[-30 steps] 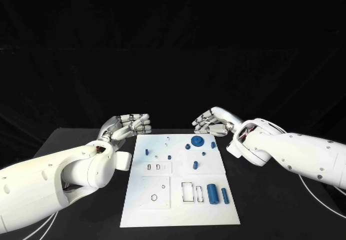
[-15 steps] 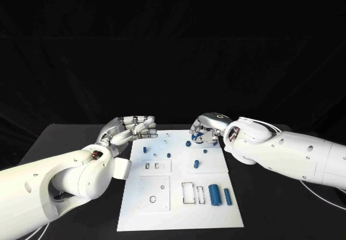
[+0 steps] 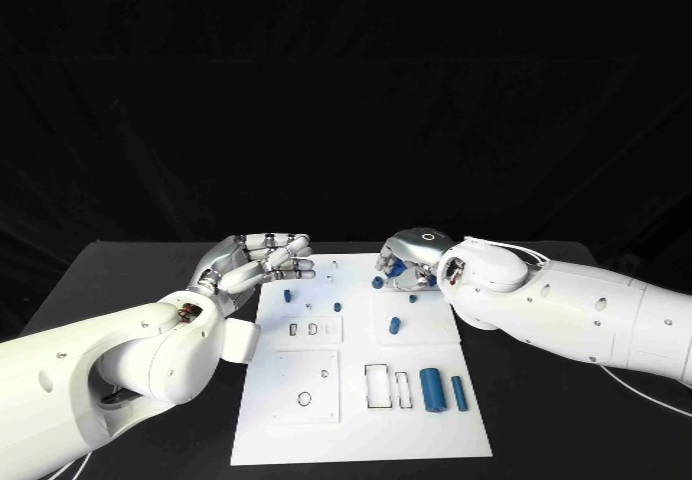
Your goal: Assemble the parts on the task board
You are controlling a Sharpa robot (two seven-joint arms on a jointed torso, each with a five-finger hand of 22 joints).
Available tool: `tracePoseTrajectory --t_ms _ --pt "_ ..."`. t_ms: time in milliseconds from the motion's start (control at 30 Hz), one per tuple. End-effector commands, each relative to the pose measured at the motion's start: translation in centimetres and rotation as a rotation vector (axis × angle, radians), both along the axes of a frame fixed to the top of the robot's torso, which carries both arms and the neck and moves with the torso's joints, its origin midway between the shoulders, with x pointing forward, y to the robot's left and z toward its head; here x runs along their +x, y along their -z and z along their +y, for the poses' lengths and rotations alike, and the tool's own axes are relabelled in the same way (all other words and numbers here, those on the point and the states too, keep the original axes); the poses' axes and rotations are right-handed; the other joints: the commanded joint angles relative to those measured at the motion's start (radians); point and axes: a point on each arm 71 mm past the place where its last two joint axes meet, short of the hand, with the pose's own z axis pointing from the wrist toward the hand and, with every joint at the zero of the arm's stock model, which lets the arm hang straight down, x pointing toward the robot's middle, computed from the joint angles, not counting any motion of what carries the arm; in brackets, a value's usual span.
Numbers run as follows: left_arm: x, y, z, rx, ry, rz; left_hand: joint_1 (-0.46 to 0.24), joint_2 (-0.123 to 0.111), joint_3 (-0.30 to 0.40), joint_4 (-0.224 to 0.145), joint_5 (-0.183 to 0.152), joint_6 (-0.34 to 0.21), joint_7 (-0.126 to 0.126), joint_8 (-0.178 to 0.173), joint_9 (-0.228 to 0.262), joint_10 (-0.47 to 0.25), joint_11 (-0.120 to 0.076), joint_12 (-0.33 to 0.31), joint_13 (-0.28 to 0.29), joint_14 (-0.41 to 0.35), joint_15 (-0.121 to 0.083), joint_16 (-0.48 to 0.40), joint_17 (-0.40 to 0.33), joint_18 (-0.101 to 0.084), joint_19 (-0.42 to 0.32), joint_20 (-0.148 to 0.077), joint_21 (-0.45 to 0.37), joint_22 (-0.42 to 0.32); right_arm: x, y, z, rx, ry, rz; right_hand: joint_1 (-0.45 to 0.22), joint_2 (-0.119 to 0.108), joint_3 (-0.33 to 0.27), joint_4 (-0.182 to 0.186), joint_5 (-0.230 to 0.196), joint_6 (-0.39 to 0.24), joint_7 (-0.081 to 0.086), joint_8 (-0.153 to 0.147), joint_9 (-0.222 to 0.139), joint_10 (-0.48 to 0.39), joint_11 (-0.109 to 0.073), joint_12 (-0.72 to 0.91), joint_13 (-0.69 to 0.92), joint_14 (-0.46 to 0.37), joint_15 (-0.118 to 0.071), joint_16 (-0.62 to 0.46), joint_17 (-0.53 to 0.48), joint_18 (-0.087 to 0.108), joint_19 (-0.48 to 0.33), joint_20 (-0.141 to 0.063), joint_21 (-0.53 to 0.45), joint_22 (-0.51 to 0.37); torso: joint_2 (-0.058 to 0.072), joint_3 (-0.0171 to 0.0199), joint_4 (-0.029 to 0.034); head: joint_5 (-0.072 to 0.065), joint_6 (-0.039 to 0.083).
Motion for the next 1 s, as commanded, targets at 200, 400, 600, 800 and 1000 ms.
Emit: tracePoseTrajectory --t_ms 200,400,600,800,1000 --pt "0.00 -0.49 -0.15 -0.003 0.024 -0.017 0.008 -0.001 -0.004 -0.004 0.002 0.004 0.000 -0.008 -0.001 0.004 0.000 -0.007 -0.002 -0.006 0.003 -0.008 0.002 0.013 0.011 -0.002 0.006 0.002 0.15 0.24 0.15 -0.051 0.009 0.006 -0.004 -0.012 0.015 0.007 0.008 0.005 -0.003 -0.002 0.002 -0.002 -0.002 0.001 0.001 0.032 0.003 0.031 0.027 -0.014 0.008 0.001 0.015 0.024 0.012 -0.0017 0.0044 0.009 0.005" --pt "0.05 -0.61 -0.03 -0.001 0.022 -0.019 0.007 -0.001 -0.005 -0.003 0.002 0.003 0.001 -0.009 -0.002 0.003 0.000 -0.008 -0.002 -0.007 0.004 -0.009 0.002 0.012 0.011 -0.002 0.007 0.002 0.10 0.20 0.36 -0.042 0.001 0.002 -0.005 -0.012 0.026 0.016 0.013 0.011 -0.004 -0.001 0.004 0.011 -0.004 0.006 0.003 0.035 0.002 0.071 0.068 -0.020 0.025 0.001 0.040 0.064 0.015 -0.0016 0.0032 0.011 0.010" --pt "0.14 -0.74 0.07 0.000 0.020 -0.020 0.007 -0.001 -0.005 -0.003 0.002 0.003 0.001 -0.010 -0.002 0.003 0.000 -0.009 -0.002 -0.007 0.004 -0.010 0.002 0.012 0.011 -0.002 0.007 0.003 0.08 0.19 0.69 -0.039 -0.005 0.002 -0.005 -0.012 0.033 0.021 0.013 0.013 -0.004 -0.002 0.004 0.019 -0.006 0.008 0.004 0.036 0.001 0.088 0.084 -0.023 0.031 0.001 0.050 0.080 0.019 -0.0011 0.0029 0.009 0.013" --pt "0.18 -0.81 0.11 0.000 0.020 -0.021 0.007 -0.001 -0.005 -0.003 0.002 0.002 0.001 -0.010 -0.002 0.002 0.001 -0.010 -0.002 -0.008 0.005 -0.011 0.002 0.012 0.011 -0.003 0.008 0.003 0.19 0.24 0.76 -0.042 -0.004 0.006 -0.006 -0.013 0.038 0.026 0.011 0.015 -0.005 -0.001 0.004 0.025 -0.007 0.009 0.005 0.035 0.000 0.097 0.091 -0.024 0.035 0.000 0.055 0.089 0.020 -0.0004 0.0025 0.005 0.012" --pt "0.22 -0.87 0.18 0.001 0.020 -0.022 0.007 -0.001 -0.006 -0.003 0.002 0.002 0.001 -0.011 -0.002 0.002 0.001 -0.010 -0.002 -0.009 0.005 -0.011 0.002 0.012 0.011 -0.003 0.008 0.003 0.23 0.29 0.95 -0.043 -0.006 0.013 -0.005 -0.013 0.043 0.029 0.010 0.018 -0.005 -0.001 0.005 0.031 -0.009 0.011 0.005 0.037 0.000 0.113 0.109 -0.027 0.042 0.000 0.065 0.106 0.024 -0.0002 0.0014 0.010 0.014"
